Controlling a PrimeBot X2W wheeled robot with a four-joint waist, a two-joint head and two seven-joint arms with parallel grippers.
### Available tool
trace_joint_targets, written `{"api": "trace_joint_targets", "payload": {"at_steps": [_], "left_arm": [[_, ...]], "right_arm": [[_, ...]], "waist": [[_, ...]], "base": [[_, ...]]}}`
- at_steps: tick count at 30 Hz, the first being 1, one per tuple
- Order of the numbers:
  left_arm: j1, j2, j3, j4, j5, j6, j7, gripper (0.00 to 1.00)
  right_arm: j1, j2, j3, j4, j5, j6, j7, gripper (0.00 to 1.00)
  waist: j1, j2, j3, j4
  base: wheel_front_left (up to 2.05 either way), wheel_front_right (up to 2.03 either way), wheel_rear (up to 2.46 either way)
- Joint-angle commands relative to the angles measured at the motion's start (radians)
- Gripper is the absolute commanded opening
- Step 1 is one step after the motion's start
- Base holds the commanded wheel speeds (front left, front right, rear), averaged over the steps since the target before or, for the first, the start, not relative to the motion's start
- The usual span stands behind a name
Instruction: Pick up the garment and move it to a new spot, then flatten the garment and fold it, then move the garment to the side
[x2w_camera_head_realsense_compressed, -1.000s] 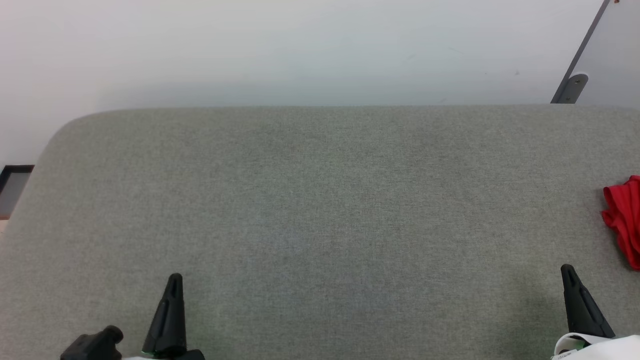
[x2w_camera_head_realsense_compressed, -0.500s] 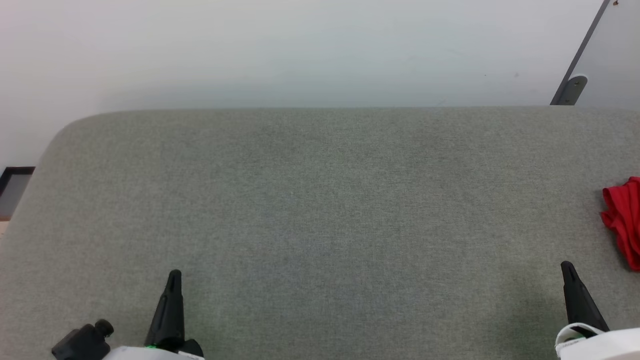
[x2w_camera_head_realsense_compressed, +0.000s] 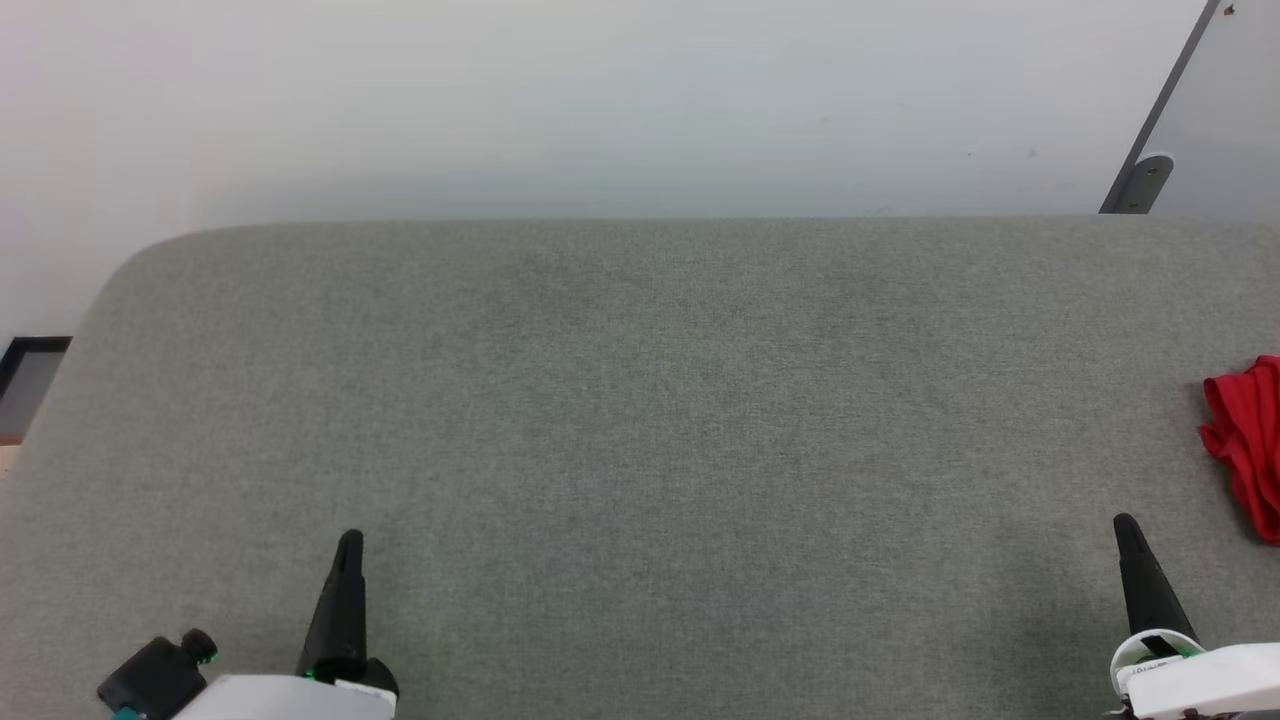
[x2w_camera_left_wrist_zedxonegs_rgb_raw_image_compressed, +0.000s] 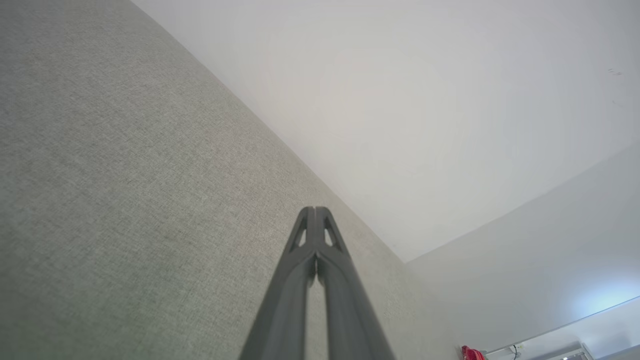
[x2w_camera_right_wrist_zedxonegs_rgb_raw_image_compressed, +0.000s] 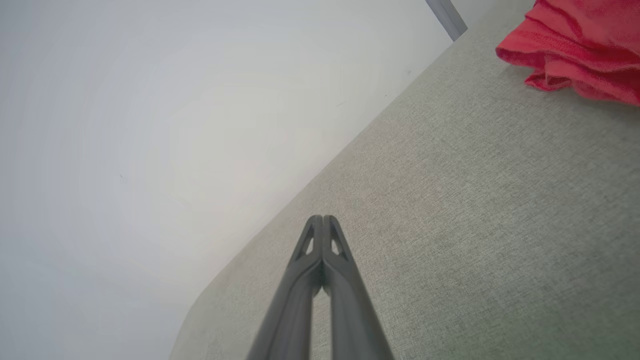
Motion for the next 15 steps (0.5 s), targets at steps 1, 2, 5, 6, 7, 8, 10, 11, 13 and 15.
{"api": "trace_joint_targets", "payload": {"at_steps": [1,2,5,6,7,8,10,11,13,15], "left_arm": [[-0.02,0.005,0.004,-0.004,-0.036,-0.003,0.007,0.0],[-0.022,0.005,0.004,-0.002,-0.049,-0.003,0.01,0.0],[-0.029,0.005,0.005,0.005,-0.083,-0.003,0.019,0.0],[-0.031,0.004,0.006,0.007,-0.095,-0.003,0.022,0.0],[-0.033,0.004,0.006,0.01,-0.107,-0.003,0.025,0.0],[-0.035,0.004,0.006,0.012,-0.119,-0.003,0.028,0.0],[-0.036,0.004,0.007,0.014,-0.129,-0.003,0.031,0.0],[-0.038,0.004,0.007,0.016,-0.14,-0.003,0.034,0.0],[-0.042,0.004,0.008,0.02,-0.163,-0.003,0.039,0.0],[-0.046,0.003,0.009,0.025,-0.184,-0.003,0.045,0.0]], "right_arm": [[-0.021,0.0,-0.011,-0.005,0.031,-0.001,0.008,0.0],[-0.023,0.002,-0.012,-0.004,0.042,-0.001,0.011,0.0],[-0.028,0.008,-0.015,0.001,0.073,-0.001,0.019,0.0],[-0.029,0.009,-0.016,0.002,0.082,-0.001,0.022,0.0],[-0.031,0.011,-0.017,0.003,0.091,-0.001,0.025,0.0],[-0.032,0.013,-0.018,0.005,0.101,-0.001,0.027,0.0],[-0.032,0.015,-0.019,0.006,0.111,-0.001,0.03,0.0],[-0.033,0.016,-0.02,0.008,0.121,-0.001,0.033,0.0],[-0.036,0.02,-0.022,0.01,0.139,-0.001,0.039,0.0],[-0.039,0.024,-0.024,0.013,0.156,-0.001,0.044,0.0]], "waist": [[0.0,-0.0001,-0.001,0.0],[0.0,-0.0001,-0.001,0.0],[0.0,-0.0001,-0.002,0.0],[0.0,-0.0001,-0.002,0.0],[0.0,-0.0001,-0.003,0.0],[0.0,-0.0001,-0.003,0.0],[0.0,-0.0001,-0.004,0.0],[0.0,-0.0001,-0.004,0.0],[0.0,-0.0001,-0.005,0.0],[0.0,-0.0001,-0.005,0.0]], "base": [[0.0,0.0,0.0],[0.0,0.0,0.0],[0.0,0.0,0.0],[0.0,0.0,0.0],[0.0,0.0,0.0],[0.0,0.0,0.0],[0.0,0.0,0.0],[0.0,0.0,0.0],[0.0,0.0,0.0],[0.0,0.0,0.0]]}}
